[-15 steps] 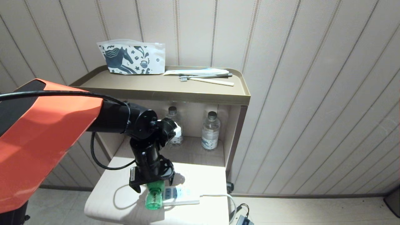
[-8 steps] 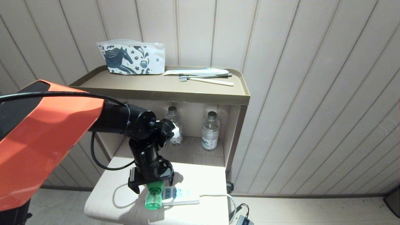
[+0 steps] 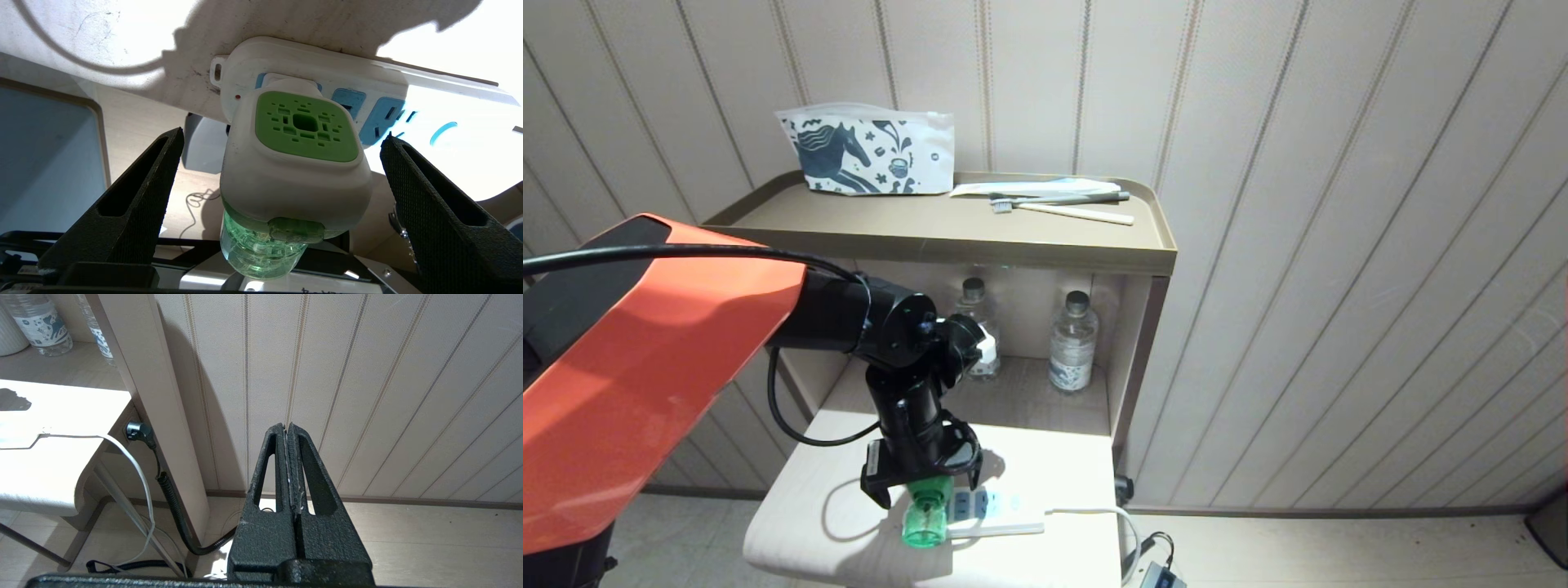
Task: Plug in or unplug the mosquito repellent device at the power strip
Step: Hold the socket with your right hand and unplug it with your left hand
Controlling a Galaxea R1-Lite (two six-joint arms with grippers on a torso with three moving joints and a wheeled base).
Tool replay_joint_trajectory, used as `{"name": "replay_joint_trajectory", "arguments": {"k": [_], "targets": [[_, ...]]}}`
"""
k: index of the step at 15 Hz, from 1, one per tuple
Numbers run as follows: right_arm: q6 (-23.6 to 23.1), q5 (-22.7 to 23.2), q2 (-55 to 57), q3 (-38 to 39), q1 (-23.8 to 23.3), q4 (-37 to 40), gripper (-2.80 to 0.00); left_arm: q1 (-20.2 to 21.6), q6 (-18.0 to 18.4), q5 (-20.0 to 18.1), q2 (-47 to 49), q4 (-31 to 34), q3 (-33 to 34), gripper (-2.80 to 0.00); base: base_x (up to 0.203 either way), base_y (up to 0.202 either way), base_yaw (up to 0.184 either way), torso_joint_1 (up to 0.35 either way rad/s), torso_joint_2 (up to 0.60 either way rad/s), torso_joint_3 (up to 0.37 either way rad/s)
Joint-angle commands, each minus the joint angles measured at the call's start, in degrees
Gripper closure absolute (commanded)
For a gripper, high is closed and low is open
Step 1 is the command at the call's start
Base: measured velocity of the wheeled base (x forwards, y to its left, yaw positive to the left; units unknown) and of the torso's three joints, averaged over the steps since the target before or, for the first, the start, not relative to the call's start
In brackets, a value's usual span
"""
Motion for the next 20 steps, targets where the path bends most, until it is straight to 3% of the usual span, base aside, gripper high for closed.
{"name": "replay_joint_trajectory", "arguments": {"k": [1, 6, 7, 20], "targets": [[0.0, -0.01, 0.08, 0.0, 0.01, 0.0, 0.0, 0.0, -0.28, 0.03, -0.1, 0.25, -0.07, -2.8, 0.0, 0.0, 0.0, 0.0, 0.0, 0.0], [0.0, -0.01, 0.08, 0.0, 0.01, 0.0, 0.0, 0.0, 0.16, -0.06, -0.19, -0.1, -0.05, -2.8, 0.0, 0.0, 0.0, 0.0, 0.0, 0.0], [0.0, -0.01, 0.08, 0.0, 0.01, 0.0, 0.0, 0.0, 0.24, -0.06, -0.19, -0.1, 0.1, 0.0, 0.0, 0.0, 0.0, 0.0, 0.0, 0.0], [-0.61, 0.08, 0.08, -0.18, 0.01, 0.09, 0.0, -0.35, 0.16, 0.29, -1.07, 0.42, 0.1, 0.0, 0.0, 0.0, 0.0, 0.0, 0.0, 0.0]]}}
